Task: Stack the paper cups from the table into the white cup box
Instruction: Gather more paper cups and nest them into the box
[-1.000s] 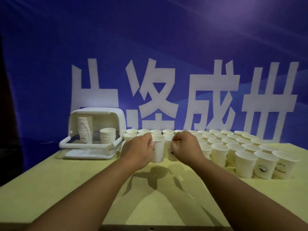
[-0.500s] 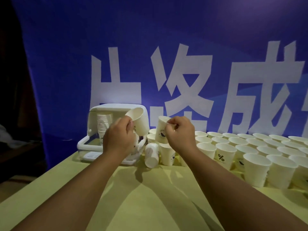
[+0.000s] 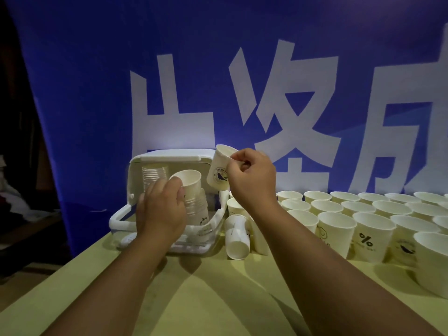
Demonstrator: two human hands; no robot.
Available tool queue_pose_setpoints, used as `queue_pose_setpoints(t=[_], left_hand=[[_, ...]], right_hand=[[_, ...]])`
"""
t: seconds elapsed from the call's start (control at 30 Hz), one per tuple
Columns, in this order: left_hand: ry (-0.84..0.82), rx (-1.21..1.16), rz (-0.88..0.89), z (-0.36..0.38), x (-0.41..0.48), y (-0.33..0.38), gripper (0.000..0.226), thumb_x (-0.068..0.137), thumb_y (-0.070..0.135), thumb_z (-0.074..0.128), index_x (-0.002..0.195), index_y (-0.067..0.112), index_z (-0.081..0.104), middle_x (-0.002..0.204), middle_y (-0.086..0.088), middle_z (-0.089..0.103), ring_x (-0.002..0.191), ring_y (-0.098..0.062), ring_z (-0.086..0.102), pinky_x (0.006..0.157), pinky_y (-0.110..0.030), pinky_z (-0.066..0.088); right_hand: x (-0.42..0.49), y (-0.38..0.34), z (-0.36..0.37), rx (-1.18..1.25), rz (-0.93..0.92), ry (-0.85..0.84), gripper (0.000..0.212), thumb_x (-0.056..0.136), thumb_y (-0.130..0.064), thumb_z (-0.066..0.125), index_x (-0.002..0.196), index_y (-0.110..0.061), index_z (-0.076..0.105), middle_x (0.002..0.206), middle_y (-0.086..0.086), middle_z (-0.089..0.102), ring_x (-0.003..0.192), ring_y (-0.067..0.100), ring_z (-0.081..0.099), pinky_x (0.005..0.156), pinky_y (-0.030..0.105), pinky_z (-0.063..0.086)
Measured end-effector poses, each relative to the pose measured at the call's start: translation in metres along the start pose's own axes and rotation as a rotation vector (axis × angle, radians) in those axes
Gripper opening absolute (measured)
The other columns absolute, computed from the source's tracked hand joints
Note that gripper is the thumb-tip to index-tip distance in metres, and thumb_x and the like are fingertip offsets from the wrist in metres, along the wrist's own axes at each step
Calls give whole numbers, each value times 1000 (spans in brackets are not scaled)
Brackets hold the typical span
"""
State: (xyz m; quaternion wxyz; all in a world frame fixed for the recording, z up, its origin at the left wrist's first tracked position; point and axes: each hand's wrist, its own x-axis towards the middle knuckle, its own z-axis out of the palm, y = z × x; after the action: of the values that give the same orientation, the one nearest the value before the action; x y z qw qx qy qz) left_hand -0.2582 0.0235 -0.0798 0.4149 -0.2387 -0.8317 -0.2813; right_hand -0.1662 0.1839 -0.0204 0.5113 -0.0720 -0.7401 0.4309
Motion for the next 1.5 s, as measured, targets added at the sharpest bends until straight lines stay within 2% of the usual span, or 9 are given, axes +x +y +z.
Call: queue_pose_setpoints(t=[0.13,0.23,0.37,0.63,0.8,0.97,1.13,1.37,1.5], left_hand=[[-141,76,7,4,-1,-4,14,104,31,43,106,23,55,110,0,46,100,-19,43,84,-37,43],[-269,-2,-3,7,-6,-8,22,105,32,44,115,20,59,130,-1,46,116,-20,44,96,-42,50],[-258,-237,-52,4,-9,-2,10,103,32,54,111,25,52,116,6,53,104,-17,55,88,-41,56],[-203,-416,-113,-1,-14,5,84,92,28,74,146,40,9,134,-2,57,108,-18,62,91,-45,57],[-166,-378,-92,-2,-14,2,99,92,29,74,150,50,-3,136,-6,58,107,-20,65,84,-42,60],[-195,-378,-50,0,-13,4,82,97,31,68,153,51,12,151,-1,48,128,-22,56,98,-48,56],[-251,-267,-96,5,-13,-1,48,103,28,57,150,21,47,149,2,49,132,-20,49,103,-36,46],[-307,-239,-124,4,-12,-5,48,105,27,53,152,23,45,148,4,51,130,-18,50,107,-39,49],[-250,-185,-121,-4,-15,-4,43,101,34,59,142,27,48,139,5,54,120,-18,54,90,-37,52]], right_hand=[[-1,-4,1,-33,-53,-34,13,92,-20,63,104,-20,68,101,-4,57,93,14,58,77,23,57],[-3,-5,2,-90,-71,-102,14,95,-21,62,108,-20,68,106,-4,57,96,14,58,71,13,49],[-8,-6,7,-138,-99,-178,10,95,-20,63,105,-23,65,108,-7,55,99,13,57,79,19,48],[-10,-5,8,-291,-183,-304,16,96,-18,61,111,-18,66,132,0,44,104,9,43,86,17,40],[-16,-5,9,-363,-201,-444,26,92,-3,63,112,-20,65,128,-1,48,104,12,46,89,20,45],[-21,4,14,-364,-157,-480,26,95,-8,62,117,-22,64,127,0,56,100,12,51,85,21,43],[-33,16,18,-395,-79,-624,43,95,-6,61,133,-24,53,130,3,60,107,19,61,86,23,48],[-39,30,28,-426,-84,-656,68,89,-5,70,142,-32,38,134,-1,59,105,18,63,85,27,54],[-40,27,27,-367,-75,-569,67,88,-11,72,143,-34,42,141,-6,54,119,18,58,96,32,50]])
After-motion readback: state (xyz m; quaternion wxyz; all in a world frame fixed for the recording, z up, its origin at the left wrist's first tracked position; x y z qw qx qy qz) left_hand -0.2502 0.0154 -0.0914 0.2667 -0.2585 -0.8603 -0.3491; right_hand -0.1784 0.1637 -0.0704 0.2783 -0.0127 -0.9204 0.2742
